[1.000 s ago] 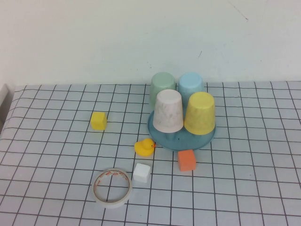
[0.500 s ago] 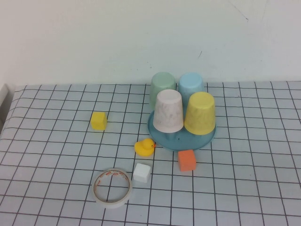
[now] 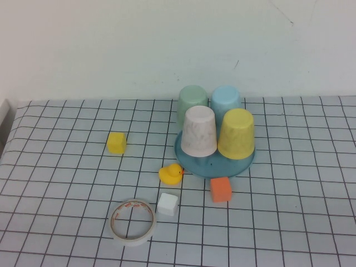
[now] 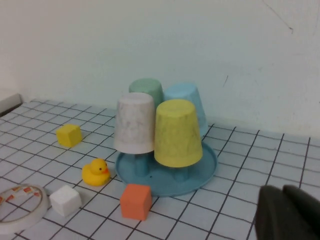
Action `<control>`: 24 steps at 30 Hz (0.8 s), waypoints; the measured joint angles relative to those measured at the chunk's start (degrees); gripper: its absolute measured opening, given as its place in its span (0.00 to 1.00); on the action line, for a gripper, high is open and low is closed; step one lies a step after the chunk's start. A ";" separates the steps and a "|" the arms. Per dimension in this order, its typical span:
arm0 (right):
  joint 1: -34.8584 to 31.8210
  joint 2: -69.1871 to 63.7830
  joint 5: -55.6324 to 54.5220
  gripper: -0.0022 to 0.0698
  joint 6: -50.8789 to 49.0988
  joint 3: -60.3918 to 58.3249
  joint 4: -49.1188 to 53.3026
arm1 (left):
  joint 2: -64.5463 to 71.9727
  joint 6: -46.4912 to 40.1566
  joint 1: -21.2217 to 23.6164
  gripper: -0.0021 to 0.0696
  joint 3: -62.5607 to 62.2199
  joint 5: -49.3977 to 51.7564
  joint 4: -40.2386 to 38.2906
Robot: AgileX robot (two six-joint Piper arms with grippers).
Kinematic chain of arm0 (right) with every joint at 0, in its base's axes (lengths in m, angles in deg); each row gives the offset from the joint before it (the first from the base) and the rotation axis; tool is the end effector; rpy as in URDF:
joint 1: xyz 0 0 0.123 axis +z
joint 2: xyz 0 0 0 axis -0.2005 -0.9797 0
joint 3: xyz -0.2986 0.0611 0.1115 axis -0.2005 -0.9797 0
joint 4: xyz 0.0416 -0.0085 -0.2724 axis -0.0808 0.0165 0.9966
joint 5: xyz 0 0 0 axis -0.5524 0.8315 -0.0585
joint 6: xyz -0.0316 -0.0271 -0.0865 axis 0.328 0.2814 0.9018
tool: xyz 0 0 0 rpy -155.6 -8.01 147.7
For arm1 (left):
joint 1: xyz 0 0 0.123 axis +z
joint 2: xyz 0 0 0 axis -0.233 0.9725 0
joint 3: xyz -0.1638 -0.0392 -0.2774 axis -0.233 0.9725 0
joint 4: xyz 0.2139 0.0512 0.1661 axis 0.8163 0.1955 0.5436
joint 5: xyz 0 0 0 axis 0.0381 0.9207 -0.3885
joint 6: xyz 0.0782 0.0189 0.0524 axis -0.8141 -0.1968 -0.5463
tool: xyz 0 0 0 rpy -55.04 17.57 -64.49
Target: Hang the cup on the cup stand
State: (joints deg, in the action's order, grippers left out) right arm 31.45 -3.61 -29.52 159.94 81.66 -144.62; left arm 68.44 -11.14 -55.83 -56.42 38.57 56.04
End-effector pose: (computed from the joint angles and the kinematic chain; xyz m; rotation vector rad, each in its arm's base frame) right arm 0.0693 0.0239 0.2263 -0.2432 1.6897 0.2843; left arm 0.0331 0.0083 0.2723 0.3431 1.7830 -0.3419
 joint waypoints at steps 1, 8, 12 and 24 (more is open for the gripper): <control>0.00 0.35 0.00 0.03 0.78 -0.13 0.00 | 0.00 0.00 0.00 0.03 0.00 0.00 0.00; -0.16 8.11 -6.77 0.03 -13.29 -3.50 17.11 | 0.00 0.00 0.00 0.03 0.00 0.00 0.00; -4.06 10.96 -5.44 0.03 -54.58 -6.00 58.52 | 0.00 0.00 0.00 0.03 0.00 0.00 0.00; -21.15 17.57 19.70 0.03 -97.75 -5.88 99.79 | 0.00 0.00 0.00 0.03 0.06 0.00 0.00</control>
State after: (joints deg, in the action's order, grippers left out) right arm 10.30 13.97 -9.82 62.19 75.78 -44.84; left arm 68.44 -11.14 -55.83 -56.36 38.57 56.04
